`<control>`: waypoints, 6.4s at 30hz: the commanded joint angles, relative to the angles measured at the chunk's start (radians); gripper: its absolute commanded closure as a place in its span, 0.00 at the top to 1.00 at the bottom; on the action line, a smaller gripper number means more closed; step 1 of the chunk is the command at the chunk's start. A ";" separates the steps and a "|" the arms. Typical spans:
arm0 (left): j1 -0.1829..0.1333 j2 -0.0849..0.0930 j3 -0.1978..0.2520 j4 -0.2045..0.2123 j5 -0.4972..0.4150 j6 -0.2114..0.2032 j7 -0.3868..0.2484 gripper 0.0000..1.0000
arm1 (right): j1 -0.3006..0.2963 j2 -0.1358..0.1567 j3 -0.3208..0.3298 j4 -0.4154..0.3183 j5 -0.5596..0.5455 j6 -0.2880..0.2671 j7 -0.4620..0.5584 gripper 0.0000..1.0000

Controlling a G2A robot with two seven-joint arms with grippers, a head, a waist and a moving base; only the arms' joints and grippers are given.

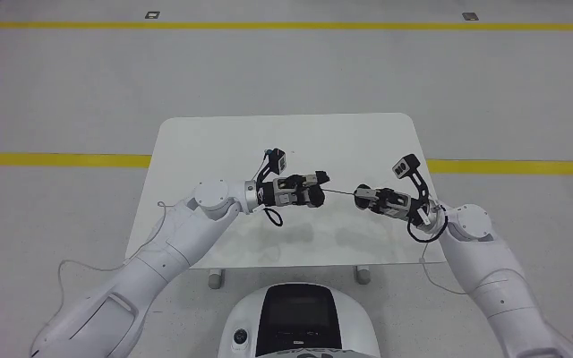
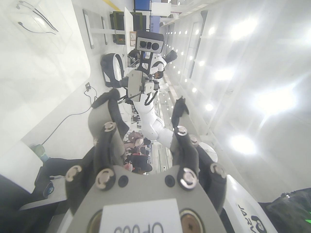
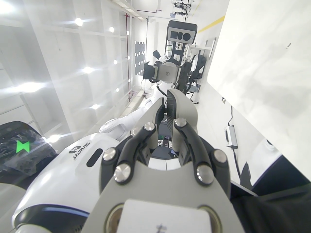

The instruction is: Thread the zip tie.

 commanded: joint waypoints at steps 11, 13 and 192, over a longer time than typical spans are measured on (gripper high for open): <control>0.007 -0.001 0.007 -0.015 0.007 0.019 -0.005 1.00 | 0.000 -0.001 0.000 0.003 0.007 -0.001 0.002 0.00; 0.004 -0.002 0.012 -0.021 0.008 0.033 -0.030 1.00 | -0.009 -0.003 0.000 -0.008 0.028 0.011 -0.012 0.00; 0.041 -0.070 -0.019 -0.020 0.050 0.058 -0.053 0.42 | 0.034 -0.055 -0.047 0.053 0.113 0.142 0.100 0.00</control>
